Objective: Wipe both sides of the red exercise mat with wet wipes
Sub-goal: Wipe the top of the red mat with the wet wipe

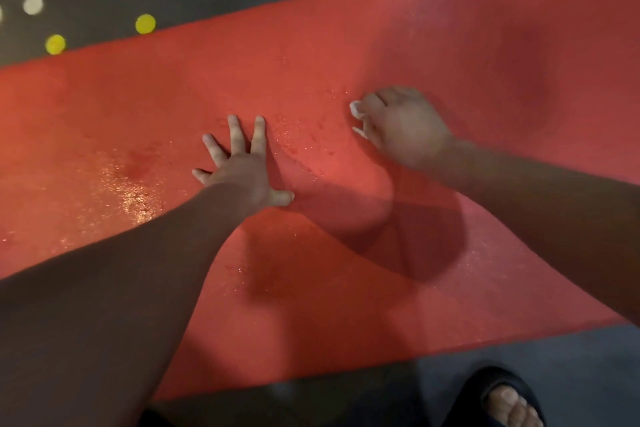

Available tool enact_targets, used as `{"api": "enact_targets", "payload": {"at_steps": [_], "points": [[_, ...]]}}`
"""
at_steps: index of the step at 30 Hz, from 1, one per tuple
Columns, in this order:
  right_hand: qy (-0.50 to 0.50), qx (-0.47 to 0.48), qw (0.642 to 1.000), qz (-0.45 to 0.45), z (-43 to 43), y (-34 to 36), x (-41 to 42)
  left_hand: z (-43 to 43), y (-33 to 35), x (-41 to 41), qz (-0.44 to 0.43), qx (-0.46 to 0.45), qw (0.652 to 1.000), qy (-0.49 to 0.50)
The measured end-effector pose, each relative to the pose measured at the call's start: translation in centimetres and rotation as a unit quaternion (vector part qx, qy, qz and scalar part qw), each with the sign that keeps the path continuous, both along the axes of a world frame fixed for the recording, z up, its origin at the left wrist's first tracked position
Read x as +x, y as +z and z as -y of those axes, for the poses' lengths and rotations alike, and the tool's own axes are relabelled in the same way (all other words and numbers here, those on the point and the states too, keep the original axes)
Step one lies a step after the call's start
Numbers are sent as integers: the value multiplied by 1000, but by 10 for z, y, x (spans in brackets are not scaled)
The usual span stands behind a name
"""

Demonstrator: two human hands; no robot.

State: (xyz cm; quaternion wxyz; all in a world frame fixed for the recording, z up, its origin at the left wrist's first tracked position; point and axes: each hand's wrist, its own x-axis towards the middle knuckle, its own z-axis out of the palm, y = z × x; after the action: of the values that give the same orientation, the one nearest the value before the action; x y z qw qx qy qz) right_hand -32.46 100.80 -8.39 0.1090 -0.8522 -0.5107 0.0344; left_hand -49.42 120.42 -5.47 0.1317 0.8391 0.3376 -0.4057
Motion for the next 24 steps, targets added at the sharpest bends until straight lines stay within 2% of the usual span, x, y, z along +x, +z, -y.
{"api": "enact_targets", "payload": {"at_steps": [2, 6, 8, 10, 13, 15, 17, 19, 21, 22, 24], "points": [[-11, 5, 1000, 3, -2, 0, -10, -3, 0, -2, 4, -7, 1000, -3], [156, 9, 988, -9, 12, 2, -51, -3, -1, -3, 8, -5, 1000, -3], [185, -6, 983, -13, 14, 4, -41, -5, 0, -3, 13, -11, 1000, -3], [129, -10, 992, -2, 9, 2, -16, -7, 1, -3, 16, -16, 1000, -5], [-12, -8, 1000, 19, 0, 4, 13, -8, 5, 0, 13, -27, 1000, 0], [-23, 1, 1000, 9, -3, 4, 1, -9, 7, 2, 17, -40, 999, 6], [54, 8, 998, -19, -1, 3, -28, -8, 7, 3, 21, -45, 999, 13], [187, -3, 982, -36, 8, 2, -57, -7, 6, 2, 22, -42, 999, 16], [258, -24, 965, -33, 11, 6, -57, -6, 4, 2, 27, -44, 999, 18], [246, -13, 969, -22, 7, 5, -46, -6, 3, 1, 29, -44, 998, 18], [122, 3, 992, 6, -2, 0, -11, -5, 3, 1, 32, -38, 999, 19]]}}
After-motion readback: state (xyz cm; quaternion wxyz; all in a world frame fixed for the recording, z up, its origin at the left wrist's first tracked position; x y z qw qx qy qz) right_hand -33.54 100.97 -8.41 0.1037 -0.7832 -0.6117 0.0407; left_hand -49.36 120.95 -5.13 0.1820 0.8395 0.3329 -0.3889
